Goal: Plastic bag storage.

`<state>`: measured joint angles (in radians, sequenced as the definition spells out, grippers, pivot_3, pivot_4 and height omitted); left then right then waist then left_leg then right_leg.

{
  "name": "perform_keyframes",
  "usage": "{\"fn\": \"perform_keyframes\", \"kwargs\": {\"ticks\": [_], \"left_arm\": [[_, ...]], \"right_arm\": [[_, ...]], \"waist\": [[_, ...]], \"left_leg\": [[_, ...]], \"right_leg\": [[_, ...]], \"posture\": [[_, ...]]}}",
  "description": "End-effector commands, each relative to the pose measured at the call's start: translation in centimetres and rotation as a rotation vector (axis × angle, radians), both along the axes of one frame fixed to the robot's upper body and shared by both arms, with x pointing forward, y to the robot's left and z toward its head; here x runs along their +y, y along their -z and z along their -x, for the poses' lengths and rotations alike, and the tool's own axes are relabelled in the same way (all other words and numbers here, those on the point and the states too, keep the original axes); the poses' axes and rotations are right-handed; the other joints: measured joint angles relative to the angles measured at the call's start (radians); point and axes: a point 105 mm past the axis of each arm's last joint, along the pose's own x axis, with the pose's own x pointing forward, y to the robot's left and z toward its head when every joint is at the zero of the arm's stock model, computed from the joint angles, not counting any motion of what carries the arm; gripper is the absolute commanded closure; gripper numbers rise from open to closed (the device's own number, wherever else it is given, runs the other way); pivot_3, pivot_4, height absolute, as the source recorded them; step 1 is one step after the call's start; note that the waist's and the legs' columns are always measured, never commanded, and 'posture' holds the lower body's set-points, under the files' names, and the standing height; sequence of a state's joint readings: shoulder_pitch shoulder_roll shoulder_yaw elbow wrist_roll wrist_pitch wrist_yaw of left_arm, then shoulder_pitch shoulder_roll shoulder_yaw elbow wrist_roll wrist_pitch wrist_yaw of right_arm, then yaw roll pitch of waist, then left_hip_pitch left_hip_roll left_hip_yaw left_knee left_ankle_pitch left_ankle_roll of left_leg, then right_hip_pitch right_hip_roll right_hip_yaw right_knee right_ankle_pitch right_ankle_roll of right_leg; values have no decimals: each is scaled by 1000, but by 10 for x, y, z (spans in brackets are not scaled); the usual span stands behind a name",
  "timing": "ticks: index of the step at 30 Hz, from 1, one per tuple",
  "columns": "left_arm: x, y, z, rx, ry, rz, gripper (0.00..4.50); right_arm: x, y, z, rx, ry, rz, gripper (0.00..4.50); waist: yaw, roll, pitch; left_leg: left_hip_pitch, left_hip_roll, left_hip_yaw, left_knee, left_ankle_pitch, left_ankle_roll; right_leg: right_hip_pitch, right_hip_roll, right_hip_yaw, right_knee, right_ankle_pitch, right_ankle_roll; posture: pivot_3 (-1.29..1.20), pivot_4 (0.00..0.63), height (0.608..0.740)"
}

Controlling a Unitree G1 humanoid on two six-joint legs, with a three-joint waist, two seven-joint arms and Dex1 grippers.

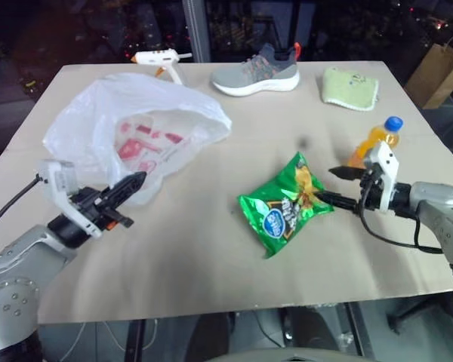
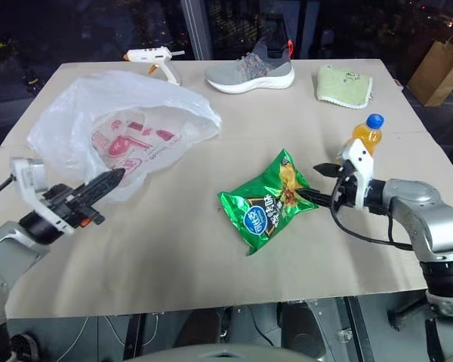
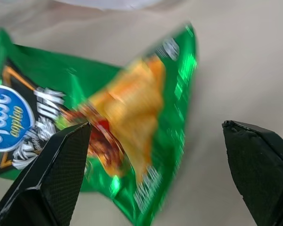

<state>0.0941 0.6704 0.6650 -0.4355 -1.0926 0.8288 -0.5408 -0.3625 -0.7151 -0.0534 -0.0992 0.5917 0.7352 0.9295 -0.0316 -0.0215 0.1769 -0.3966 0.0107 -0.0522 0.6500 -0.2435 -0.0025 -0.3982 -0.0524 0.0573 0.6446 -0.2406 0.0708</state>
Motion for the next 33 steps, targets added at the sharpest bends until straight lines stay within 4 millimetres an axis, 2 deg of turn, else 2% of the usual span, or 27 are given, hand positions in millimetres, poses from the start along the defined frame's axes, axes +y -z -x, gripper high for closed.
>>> {"fn": "perform_keyframes", "kwargs": {"ticks": [1,4,7,12,14,15,17,18,19,23,24,30,33], "left_arm": [[5,-7,8,1,17,39,4465],[10,-5,13,30,27,80,4465],[11,-4,15,42,37,108,4465],[12,1,19,59,35,113,4465],[12,2,20,64,34,116,4500],[12,3,20,66,37,118,4500],[10,3,21,69,46,122,4500],[10,4,21,71,51,125,4500],[9,4,22,72,55,127,4500],[3,5,22,78,83,133,4500],[2,5,22,76,88,135,4500],[-18,2,26,66,169,159,4500],[-55,0,32,71,320,193,4500]], "right_arm": [[11,-16,4,110,-64,-200,0],[23,-11,-1,205,-89,-261,0],[33,12,-11,224,-73,-161,0],[48,22,-14,237,-101,-130,0],[50,24,-13,218,-115,-109,665],[52,22,-12,228,-120,-133,762],[53,16,-12,246,-122,-175,1453],[53,13,-12,254,-124,-191,2062],[53,11,-12,260,-125,-200,2311],[56,1,-14,313,-130,-250,4241],[58,-3,-15,324,-130,-269,4476],[84,-28,-22,431,-154,-392,4476],[107,-35,-21,490,-201,-429,4476]], "waist": [[-1,0,0],[-5,1,0],[-8,0,0],[-7,1,0],[-6,1,0],[-6,1,0],[-7,1,0],[-7,1,0],[-7,1,0],[-7,1,1],[-7,1,1],[-9,1,1],[-8,1,1]], "left_leg": [[0,0,0,0,0,0],[0,0,0,0,0,0],[1,0,0,0,0,0],[0,0,0,0,0,0],[0,0,0,0,0,0],[0,0,0,0,0,0],[0,0,0,0,0,0],[0,0,-1,0,0,0],[0,0,-1,0,0,0],[0,0,0,0,0,0],[0,0,0,0,0,0],[0,0,-1,0,0,0],[-1,0,-1,-1,0,0]], "right_leg": [[0,0,0,0,0,0],[0,1,0,0,0,0],[0,1,0,0,0,0],[0,1,0,0,0,0],[0,1,0,0,0,0],[-1,1,0,0,0,0],[0,1,0,0,0,0],[0,1,0,0,0,0],[0,1,0,0,0,0],[0,1,0,0,0,0],[0,1,0,0,0,0],[-1,1,0,0,0,0],[-1,1,0,0,0,0]], "posture": [[0,150,740],[0,150,740],[0,150,740],[0,150,740],[0,150,740],[0,150,740],[0,150,740],[0,150,740],[0,150,740],[0,150,740],[0,150,740],[0,150,740],[0,150,740]]}}
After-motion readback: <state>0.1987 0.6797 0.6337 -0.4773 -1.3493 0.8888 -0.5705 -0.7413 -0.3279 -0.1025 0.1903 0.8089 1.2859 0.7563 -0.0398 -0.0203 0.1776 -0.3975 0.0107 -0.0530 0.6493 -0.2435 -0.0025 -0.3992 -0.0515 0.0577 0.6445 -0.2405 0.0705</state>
